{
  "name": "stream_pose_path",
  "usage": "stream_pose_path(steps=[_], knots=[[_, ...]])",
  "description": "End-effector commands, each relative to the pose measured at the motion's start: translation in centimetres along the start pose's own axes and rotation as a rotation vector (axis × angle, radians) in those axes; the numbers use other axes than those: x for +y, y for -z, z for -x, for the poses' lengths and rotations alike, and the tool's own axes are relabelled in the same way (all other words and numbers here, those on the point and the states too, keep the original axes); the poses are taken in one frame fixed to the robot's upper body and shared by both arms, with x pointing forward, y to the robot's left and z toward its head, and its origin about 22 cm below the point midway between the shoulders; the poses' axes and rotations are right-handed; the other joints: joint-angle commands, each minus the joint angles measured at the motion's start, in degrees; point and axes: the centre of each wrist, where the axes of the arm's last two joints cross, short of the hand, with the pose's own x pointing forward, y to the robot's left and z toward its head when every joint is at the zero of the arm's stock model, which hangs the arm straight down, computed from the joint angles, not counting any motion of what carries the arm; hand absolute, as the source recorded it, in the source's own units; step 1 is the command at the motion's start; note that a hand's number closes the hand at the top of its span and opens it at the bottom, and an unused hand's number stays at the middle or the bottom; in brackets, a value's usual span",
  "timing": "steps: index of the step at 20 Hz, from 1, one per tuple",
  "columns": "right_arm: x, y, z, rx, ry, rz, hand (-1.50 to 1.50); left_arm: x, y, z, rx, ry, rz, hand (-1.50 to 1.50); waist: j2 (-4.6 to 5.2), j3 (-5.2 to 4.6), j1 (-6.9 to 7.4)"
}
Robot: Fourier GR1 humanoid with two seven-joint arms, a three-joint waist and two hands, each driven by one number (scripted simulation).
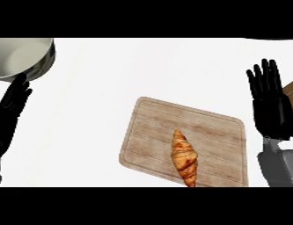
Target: Pick the croissant from the cutting board and place it in the basket
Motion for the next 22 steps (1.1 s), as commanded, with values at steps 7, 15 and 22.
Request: stream_pose_path(steps=[7, 15, 22], knots=[[14.4, 0.4, -1.3, 0.047, -0.362, -1.013, 1.50, -5.0, -3.4, 7.1, 0.397, -0.097, 0.170, 0.00, 1.06, -1.70, 5.78], [24.8, -10.0, 1.7, 0.058, -0.695, -1.215, -1.50, -4.6, -5.9, 10.5, 0.540, -0.141, 0.122, 0.00, -0.80, -0.79, -1.92], [28.2, -5.2, -4.1, -0.215, -1.367, -1.056, -1.50, -3.2, -7.1, 10.8, 0.567, -0.144, 0.085, 0.00, -1.60, -0.96, -3.56]])
